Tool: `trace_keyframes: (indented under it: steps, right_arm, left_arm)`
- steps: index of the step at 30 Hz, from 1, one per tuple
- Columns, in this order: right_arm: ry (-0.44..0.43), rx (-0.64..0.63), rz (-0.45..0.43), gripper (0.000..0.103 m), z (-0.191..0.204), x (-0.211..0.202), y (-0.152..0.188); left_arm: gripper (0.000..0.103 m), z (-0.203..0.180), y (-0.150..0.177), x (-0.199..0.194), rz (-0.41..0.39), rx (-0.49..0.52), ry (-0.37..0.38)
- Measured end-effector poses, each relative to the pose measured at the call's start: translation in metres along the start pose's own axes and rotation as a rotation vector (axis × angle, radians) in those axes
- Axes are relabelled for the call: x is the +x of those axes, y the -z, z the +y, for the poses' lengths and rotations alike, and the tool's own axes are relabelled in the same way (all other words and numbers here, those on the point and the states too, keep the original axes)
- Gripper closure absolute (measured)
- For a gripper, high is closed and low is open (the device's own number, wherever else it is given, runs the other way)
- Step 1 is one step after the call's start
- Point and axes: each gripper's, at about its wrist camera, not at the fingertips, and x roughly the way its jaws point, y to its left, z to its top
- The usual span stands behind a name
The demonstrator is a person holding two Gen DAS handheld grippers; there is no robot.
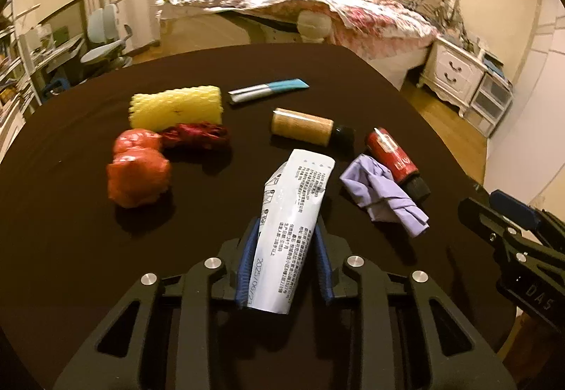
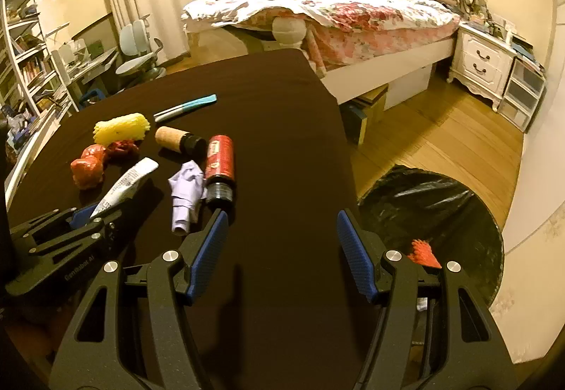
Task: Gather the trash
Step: 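Move the left tool to the white printed tube and grasp it, then move the right tool toward the red bottle while the left tool holds the tube, then carry the white tube and red bottle over the black trash bin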
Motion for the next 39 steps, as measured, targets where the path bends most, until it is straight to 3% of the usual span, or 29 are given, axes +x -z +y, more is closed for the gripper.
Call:
trace_keyframes:
  steps: [14,21,29,30,39]
  right_arm:
    - [-0.010,-0.035,0.013,0.042,0.019,0.029,-0.026]
    - [-0.027,-0.056,0.047,0.051,0.031,0.050,-0.039]
    - [-0.042,-0.076,0.096,0.072,0.036,0.064,-0.039]
    - [-0.046,-0.077,0.098,0.078,0.036,0.064,-0.038]
    - [-0.055,-0.043,0.083,0.080,0.025,0.050,-0.034]
  left_arm:
    - [0.073,0.024,-0.001,-0.006,-0.015,-0.061,-0.047]
    - [0.073,0.033,0.002,-0.005,-0.017,-0.083,-0.065]
    - [0.073,0.038,0.003,-0.003,-0.011,-0.108,-0.065]
    - [0.073,0.038,0.004,-0.003,-0.012,-0.109,-0.066]
    - [0.074,0.039,0.004,-0.006,-0.021,-0.117,-0.064]
